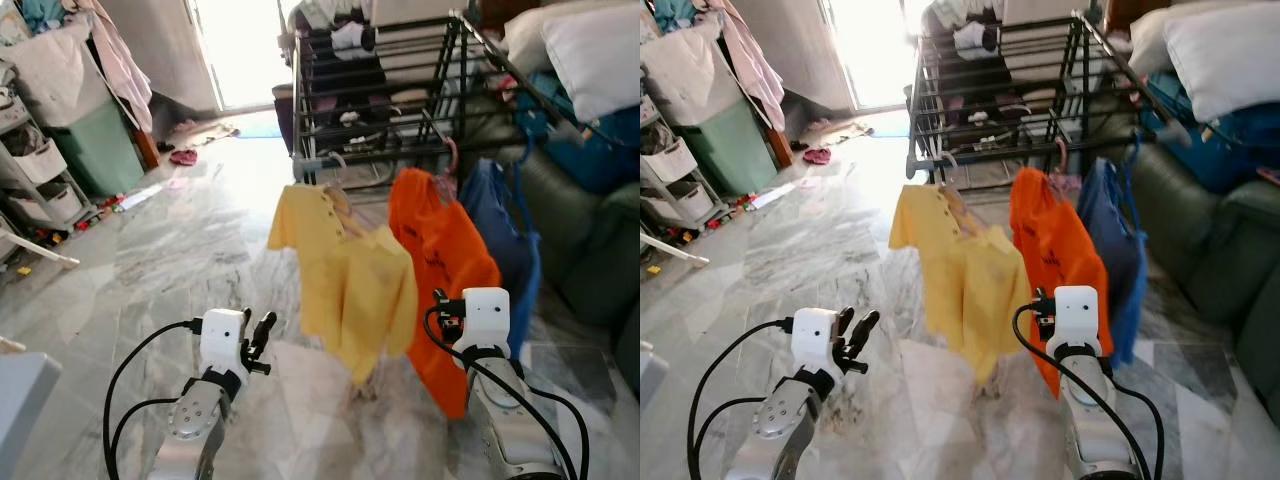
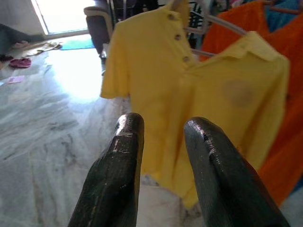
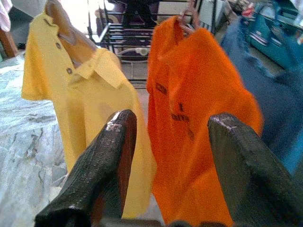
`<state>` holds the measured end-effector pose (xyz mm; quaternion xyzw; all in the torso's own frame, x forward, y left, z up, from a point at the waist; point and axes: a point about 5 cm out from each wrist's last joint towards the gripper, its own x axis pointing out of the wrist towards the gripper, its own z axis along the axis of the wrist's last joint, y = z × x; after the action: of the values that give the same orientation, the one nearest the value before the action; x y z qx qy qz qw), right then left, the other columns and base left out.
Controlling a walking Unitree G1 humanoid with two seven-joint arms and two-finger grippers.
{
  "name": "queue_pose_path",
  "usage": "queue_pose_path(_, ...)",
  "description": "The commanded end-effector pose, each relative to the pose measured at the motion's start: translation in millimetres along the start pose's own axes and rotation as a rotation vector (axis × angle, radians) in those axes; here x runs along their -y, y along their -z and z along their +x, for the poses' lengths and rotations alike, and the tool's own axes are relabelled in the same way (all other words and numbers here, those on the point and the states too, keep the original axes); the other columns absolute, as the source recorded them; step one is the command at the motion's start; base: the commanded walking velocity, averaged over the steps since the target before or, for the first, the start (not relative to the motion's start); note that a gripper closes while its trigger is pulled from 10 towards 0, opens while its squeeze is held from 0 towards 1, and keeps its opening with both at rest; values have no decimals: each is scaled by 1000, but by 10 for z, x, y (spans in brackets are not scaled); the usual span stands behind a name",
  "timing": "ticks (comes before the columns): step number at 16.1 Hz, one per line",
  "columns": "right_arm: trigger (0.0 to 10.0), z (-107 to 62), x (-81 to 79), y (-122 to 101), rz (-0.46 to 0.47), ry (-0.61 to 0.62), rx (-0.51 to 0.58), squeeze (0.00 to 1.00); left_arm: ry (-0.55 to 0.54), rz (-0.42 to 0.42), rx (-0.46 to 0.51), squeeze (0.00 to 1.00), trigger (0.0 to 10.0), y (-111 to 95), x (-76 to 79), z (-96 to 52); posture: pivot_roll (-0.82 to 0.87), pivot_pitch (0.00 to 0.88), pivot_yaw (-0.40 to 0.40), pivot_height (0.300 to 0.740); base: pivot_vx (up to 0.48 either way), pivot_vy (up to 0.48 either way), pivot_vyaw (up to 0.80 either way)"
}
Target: Hang hanger
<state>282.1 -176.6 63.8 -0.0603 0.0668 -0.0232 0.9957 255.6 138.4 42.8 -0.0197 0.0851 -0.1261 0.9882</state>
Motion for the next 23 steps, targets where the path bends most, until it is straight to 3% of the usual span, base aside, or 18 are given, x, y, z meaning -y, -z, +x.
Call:
queue_pose_path(1, 10000, 7, -119, -58, -12, -42, 29, 0, -21, 25, 2, 0, 10000, -22, -104, -20, -65, 0, 100, 740, 364, 0, 0)
queue_pose_path(10, 10000, -29, -212, -123, -90, -136, 86, 0, -18, 25, -4, 0, 10000, -5, -92, -15, -66, 0, 97, 740, 361, 0, 0)
queue_pose_path(23, 10000, -52, -246, -102, -84, -155, 86, 0, -24, 27, -37, 0, 10000, 47, -101, -41, -64, 0, 101, 740, 289, 0, 0)
